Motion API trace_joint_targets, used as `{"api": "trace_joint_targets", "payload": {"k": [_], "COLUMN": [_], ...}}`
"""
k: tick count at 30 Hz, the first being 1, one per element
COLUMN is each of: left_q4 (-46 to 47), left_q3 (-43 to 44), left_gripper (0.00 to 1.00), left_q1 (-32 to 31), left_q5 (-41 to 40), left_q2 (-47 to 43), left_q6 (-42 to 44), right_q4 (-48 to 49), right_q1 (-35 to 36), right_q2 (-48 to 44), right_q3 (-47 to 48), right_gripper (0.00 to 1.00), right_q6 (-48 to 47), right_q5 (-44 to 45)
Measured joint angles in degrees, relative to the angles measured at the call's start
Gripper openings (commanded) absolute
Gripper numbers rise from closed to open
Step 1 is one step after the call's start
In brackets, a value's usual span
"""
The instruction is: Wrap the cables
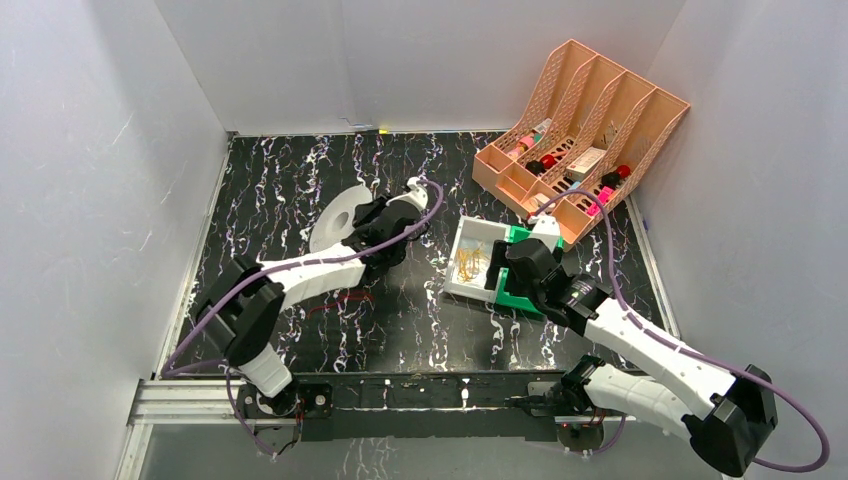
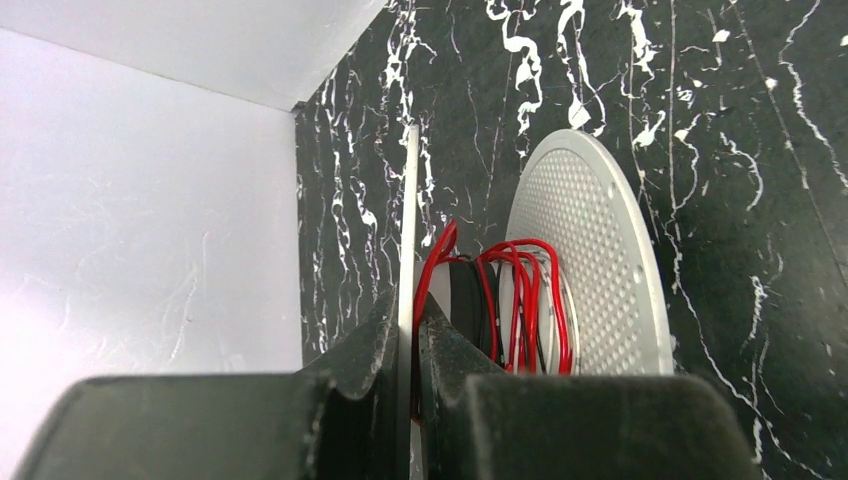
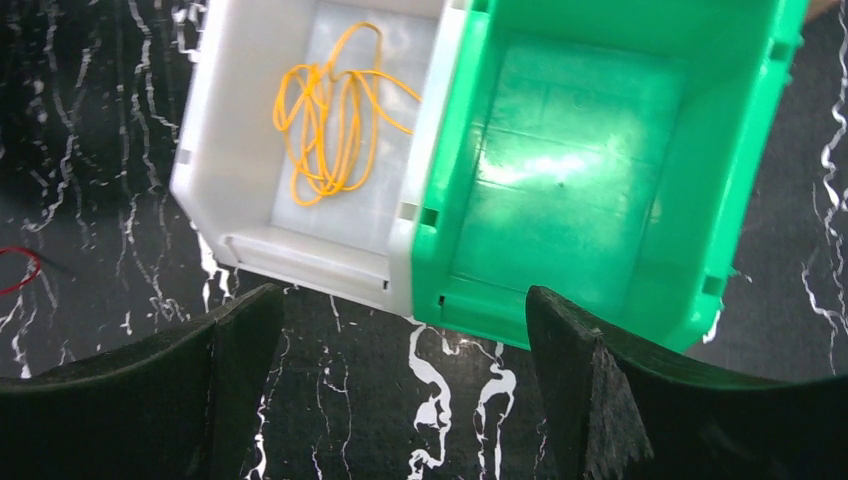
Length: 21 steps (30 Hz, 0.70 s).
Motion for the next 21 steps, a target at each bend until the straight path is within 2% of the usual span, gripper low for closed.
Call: {"api": "trace_joint_targets", "payload": {"k": [11, 19, 21], "left_q4": [8.31, 13.77, 14.82], "left_q3": [5.75, 7.98, 8.48], "left_gripper": [0.0, 0.0, 0.03], "left_q1": [-0.02, -0.02, -0.02], "left_q5": [-8.22, -12.7, -13.46], "left_q2": [15.19, 24.7, 26.6], "left_q6": [7.1, 13.0, 14.32], "right_q4": [-11.54, -13.46, -13.46], "right_q1": [0.0, 0.0, 0.0], "right_q2": [1.57, 0.39, 0.02], "right_q3": [4.26, 4.7, 4.7], "right_gripper": [0.98, 0.98, 0.98], "right_q6": [10.1, 13.4, 13.7], "right_q5": [6.08, 6.1, 6.1]}}
